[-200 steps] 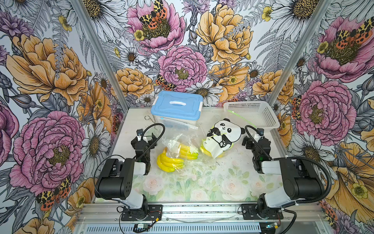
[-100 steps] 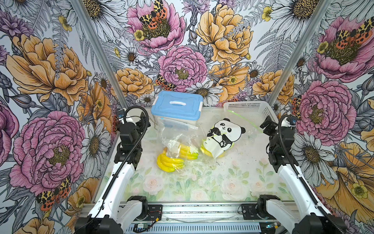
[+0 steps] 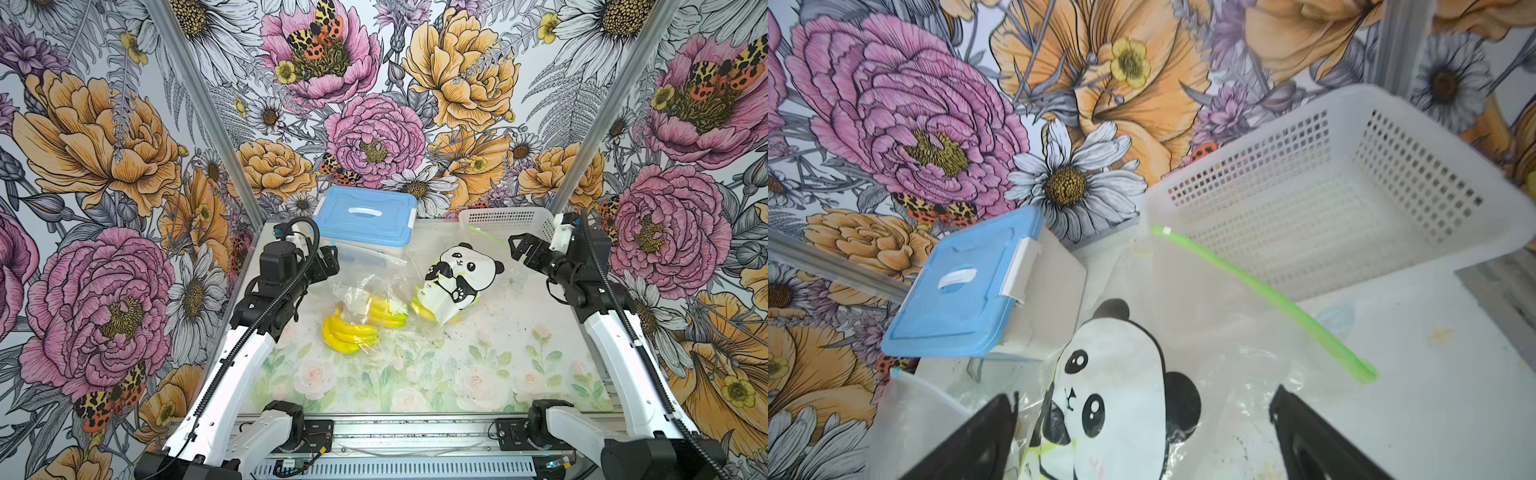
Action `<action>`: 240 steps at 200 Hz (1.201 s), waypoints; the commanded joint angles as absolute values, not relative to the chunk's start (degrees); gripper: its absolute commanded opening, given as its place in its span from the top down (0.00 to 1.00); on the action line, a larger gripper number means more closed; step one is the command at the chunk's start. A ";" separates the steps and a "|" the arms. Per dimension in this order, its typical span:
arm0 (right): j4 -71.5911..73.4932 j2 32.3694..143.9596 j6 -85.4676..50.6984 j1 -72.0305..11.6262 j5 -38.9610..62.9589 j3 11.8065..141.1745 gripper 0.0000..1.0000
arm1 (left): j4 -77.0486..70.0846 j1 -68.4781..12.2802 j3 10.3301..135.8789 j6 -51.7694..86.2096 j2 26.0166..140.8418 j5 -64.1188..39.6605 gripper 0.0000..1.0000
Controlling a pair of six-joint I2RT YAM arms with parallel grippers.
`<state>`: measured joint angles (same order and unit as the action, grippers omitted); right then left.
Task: Open the zip-top bag and take out the banana
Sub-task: Pick up the zipper food storage bag at the center of the board.
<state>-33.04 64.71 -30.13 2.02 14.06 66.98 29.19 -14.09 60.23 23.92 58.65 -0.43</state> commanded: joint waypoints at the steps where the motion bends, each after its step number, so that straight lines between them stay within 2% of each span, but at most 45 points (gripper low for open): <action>1: -43.27 67.45 -34.12 2.19 17.75 70.11 0.01 | 32.43 -18.38 62.20 25.39 60.19 -4.07 0.01; 27: -43.25 68.90 -37.05 5.59 18.99 69.23 0.01 | 32.52 -22.52 62.25 26.59 61.16 -2.41 0.01; 57: -43.24 76.28 -36.87 10.59 28.92 69.14 0.01 | 32.52 -24.32 61.61 27.88 61.25 -1.73 0.01; 111: -40.45 85.80 -36.15 11.00 27.30 72.28 0.01 | 32.70 -24.94 62.05 28.48 62.84 -1.29 0.01; 143: -37.60 87.47 -36.49 10.91 26.51 73.78 0.12 | 32.70 -24.98 63.31 28.20 64.80 -1.75 0.01; 158: -36.76 88.35 -36.50 10.86 26.59 74.14 0.20 | 32.70 -25.03 63.77 28.30 65.53 -1.48 0.01; 172: -36.26 89.98 -36.63 10.89 27.33 74.48 0.33 | 32.70 -25.07 63.89 28.43 65.88 -1.27 0.01; 197: -35.39 92.30 -37.41 10.85 28.04 75.26 0.63 | 32.71 -25.04 63.29 28.78 65.29 -0.79 0.01; 219: -34.80 91.86 -37.73 10.56 28.27 76.52 1.00 | 32.76 -24.92 62.28 29.29 64.12 -0.01 0.01; 240: -34.67 88.30 -33.91 7.84 27.71 79.28 1.00 | 32.47 -24.63 62.98 29.30 63.71 -0.92 0.01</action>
